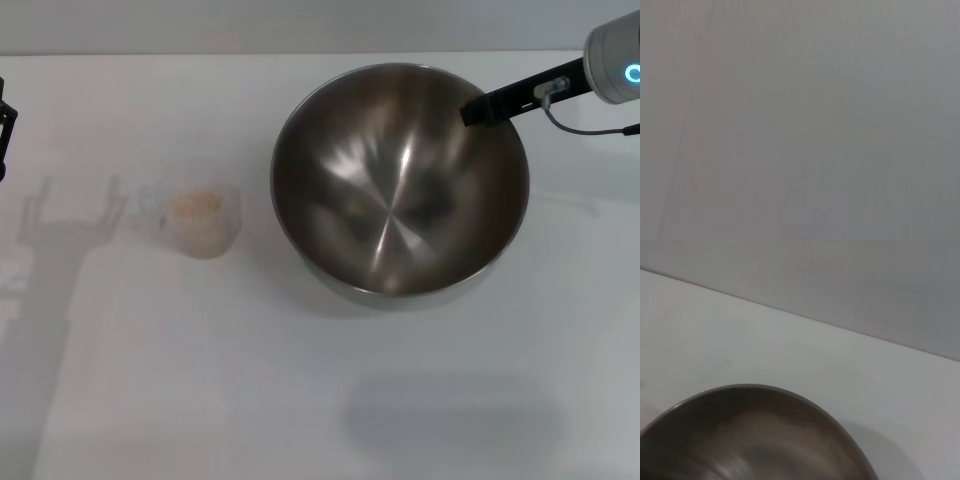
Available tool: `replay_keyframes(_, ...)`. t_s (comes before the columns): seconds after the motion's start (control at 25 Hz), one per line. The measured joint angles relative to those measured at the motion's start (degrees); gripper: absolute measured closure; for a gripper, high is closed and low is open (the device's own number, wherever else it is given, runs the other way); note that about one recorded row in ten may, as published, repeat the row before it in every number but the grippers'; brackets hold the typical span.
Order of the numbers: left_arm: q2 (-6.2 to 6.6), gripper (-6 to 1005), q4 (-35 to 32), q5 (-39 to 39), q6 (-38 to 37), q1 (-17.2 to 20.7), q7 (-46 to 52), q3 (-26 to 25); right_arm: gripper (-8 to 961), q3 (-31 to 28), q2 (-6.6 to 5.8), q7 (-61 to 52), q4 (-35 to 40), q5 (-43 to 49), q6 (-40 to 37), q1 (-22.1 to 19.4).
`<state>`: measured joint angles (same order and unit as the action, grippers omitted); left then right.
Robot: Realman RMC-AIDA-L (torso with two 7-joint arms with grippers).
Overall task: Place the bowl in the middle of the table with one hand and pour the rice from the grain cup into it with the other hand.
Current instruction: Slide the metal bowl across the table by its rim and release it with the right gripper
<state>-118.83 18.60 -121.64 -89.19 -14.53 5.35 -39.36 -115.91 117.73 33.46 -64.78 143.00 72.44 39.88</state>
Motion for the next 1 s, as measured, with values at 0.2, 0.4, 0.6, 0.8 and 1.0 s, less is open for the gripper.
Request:
replay_keyframes(0.2, 0.0, 168, -0.05, 0.0, 0.07, 0.03, 0.01, 0.12, 919, -0.02, -0.05, 0.82, 2.64, -1.29, -0.94, 1.17)
replay_keyframes(0.4, 0.0, 168, -0.06, 0.0, 0.25, -0.09, 0.01, 0.15, 918, -0.02, -0.12, 1.6, 6.1, -1.62, -2.21, 2.75)
replay_keyframes(0.6, 0.0, 168, -0.06, 0.0, 0.26, -0.32, 0.01, 0.14, 918, 0.46, -0.13, 1.66, 7.24, -1.18, -2.49, 3.26)
replay_keyframes(0.8, 0.0, 168, -0.06, -0.01, 0.25, -0.46, 0.01, -0.08, 918, 0.3, -0.45, 0.45, 8.59, 0.84, -2.53, 3.77)
replay_keyframes(1.0, 0.0, 169, -0.06, -0.09, 0.28, -0.57, 0.01, -0.16, 918, 0.3, -0.54, 0.26, 9.35, 1.4, -2.56, 4.12)
